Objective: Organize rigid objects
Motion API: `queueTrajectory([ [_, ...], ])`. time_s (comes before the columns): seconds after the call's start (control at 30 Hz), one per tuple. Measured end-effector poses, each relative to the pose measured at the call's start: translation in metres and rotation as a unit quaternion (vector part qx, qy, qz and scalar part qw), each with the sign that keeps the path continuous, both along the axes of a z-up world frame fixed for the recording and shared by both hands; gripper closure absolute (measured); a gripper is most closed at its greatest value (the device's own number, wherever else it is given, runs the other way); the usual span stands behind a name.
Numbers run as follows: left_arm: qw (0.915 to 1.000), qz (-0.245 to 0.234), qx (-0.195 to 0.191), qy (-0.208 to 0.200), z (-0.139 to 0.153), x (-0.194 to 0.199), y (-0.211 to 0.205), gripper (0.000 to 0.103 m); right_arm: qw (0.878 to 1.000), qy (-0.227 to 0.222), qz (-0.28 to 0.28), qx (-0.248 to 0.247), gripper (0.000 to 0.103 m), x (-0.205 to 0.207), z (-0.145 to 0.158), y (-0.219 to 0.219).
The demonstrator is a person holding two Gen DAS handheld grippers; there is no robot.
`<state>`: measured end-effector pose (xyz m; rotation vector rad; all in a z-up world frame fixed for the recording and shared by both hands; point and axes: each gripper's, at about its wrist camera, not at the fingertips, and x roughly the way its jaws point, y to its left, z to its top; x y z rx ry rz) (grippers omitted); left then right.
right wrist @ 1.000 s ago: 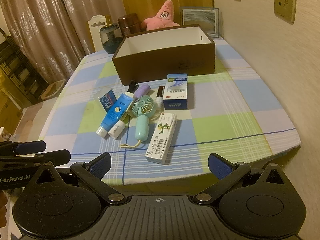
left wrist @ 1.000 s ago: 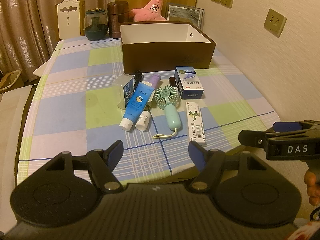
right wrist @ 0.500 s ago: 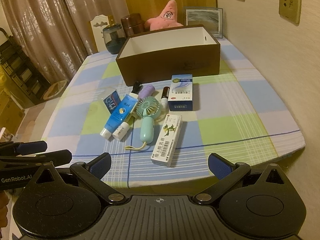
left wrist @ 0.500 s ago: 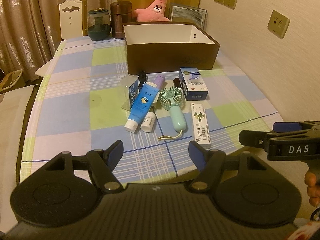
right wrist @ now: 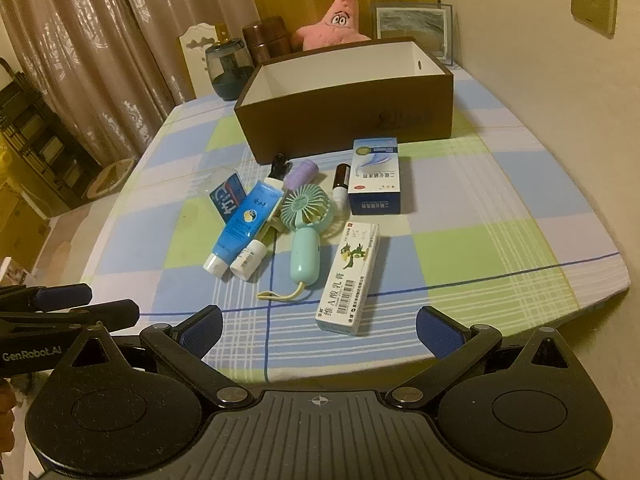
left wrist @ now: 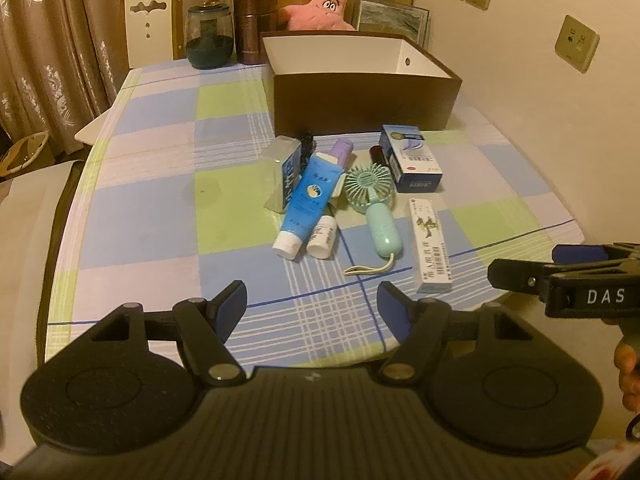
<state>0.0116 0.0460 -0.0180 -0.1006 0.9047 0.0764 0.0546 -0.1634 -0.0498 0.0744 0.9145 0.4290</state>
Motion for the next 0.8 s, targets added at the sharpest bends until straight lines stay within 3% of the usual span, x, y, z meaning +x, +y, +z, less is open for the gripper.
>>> queueTrajectory([
  [0.8, 0.9999, -0.009, 0.011, 0.004, -0.043, 0.043, 0.028, 0.033, 1.000, 0.015, 0.008, -0.022, 0.027, 0.046, -0.049, 0.018],
])
